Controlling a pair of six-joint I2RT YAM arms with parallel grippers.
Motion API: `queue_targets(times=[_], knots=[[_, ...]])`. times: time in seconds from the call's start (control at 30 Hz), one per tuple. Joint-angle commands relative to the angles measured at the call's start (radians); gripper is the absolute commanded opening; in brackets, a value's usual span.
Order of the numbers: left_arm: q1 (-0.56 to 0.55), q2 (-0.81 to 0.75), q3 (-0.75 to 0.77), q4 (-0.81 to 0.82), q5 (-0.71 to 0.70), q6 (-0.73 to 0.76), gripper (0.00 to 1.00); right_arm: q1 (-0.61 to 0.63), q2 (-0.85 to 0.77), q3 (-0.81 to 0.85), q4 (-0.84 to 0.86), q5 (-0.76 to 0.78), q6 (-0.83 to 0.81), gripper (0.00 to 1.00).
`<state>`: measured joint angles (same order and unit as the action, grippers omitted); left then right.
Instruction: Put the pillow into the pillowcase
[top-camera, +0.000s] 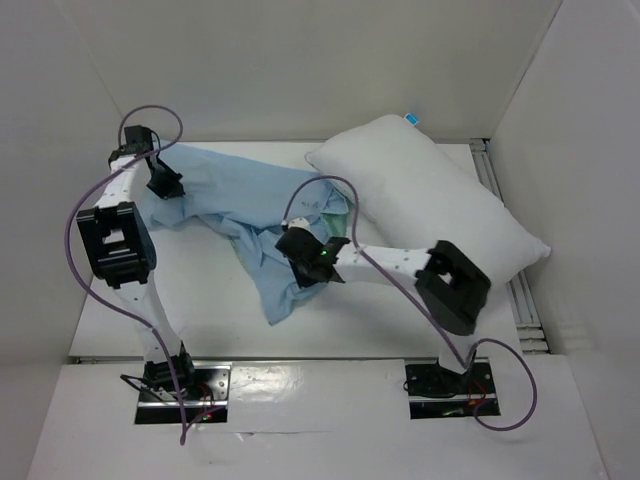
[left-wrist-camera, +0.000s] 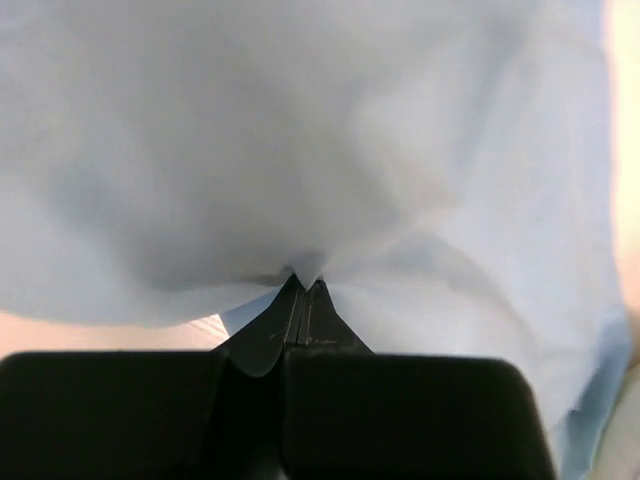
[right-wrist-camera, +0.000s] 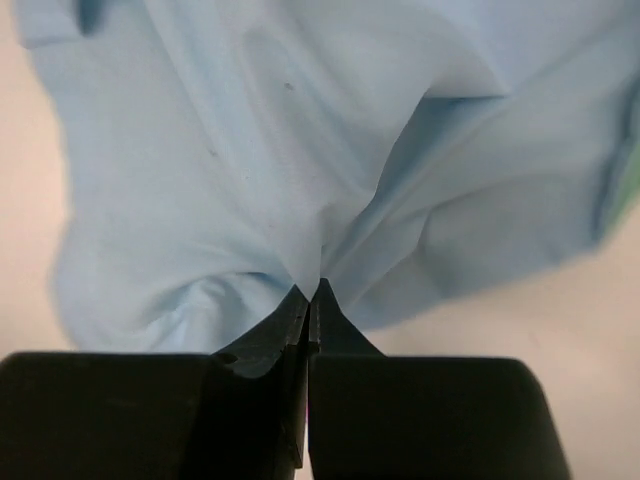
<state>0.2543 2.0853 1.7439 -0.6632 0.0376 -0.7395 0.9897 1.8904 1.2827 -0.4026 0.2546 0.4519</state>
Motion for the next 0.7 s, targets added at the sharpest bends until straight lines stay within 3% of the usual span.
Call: queue_targets(times=[0.0, 0.23, 0.27, 0.3, 0.37, 0.4, 0.43, 0.47, 0.5, 0.6, 0.63, 0.67], knots=[[0.011, -0.065, 0.123, -0.046, -0.018, 0.051, 0.0, 0.035, -0.238, -0.106, -0.106, 0.069, -0.002, 0.0], [0.011, -0.065, 0.256, -0.111, -0.056, 0.121, 0.0, 0.142, -0.493, -0.321, -0.22, 0.018, 0.071, 0.0], [0.011, -0.065, 0.256, -0.111, -0.056, 0.132, 0.04, 0.142, -0.514, -0.33, -0.244, 0.002, 0.071, 0.04], [0.011, -0.065, 0.272, -0.111, -0.042, 0.149, 0.29, 0.151, -0.514, -0.33, -0.261, 0.002, 0.083, 0.23], [0.011, -0.065, 0.304, -0.122, -0.005, 0.202, 0.57, 0.176, -0.525, -0.301, -0.306, 0.02, 0.105, 0.64], [-0.015, -0.085, 0.304, -0.134, -0.005, 0.219, 0.81, 0.176, -0.534, -0.26, -0.356, 0.07, 0.114, 0.82], [-0.027, -0.097, 0.318, -0.144, -0.005, 0.235, 0.88, 0.187, -0.543, -0.237, -0.381, 0.095, 0.114, 0.85], [-0.042, -0.114, 0.318, -0.153, -0.028, 0.265, 0.96, 0.187, -0.544, -0.214, -0.407, 0.124, 0.114, 0.87], [-0.081, -0.132, 0.318, -0.153, -0.037, 0.279, 0.98, 0.187, -0.553, -0.159, -0.463, 0.164, 0.125, 0.87], [-0.147, -0.217, 0.244, -0.153, -0.071, 0.324, 0.96, 0.175, -0.574, -0.083, -0.515, 0.302, 0.142, 0.85], [-0.195, -0.237, 0.217, -0.144, -0.071, 0.333, 0.93, 0.158, -0.574, -0.048, -0.515, 0.328, 0.151, 0.81], [-0.225, -0.272, 0.186, -0.135, -0.071, 0.333, 0.88, 0.132, -0.574, -0.033, -0.515, 0.339, 0.16, 0.58]])
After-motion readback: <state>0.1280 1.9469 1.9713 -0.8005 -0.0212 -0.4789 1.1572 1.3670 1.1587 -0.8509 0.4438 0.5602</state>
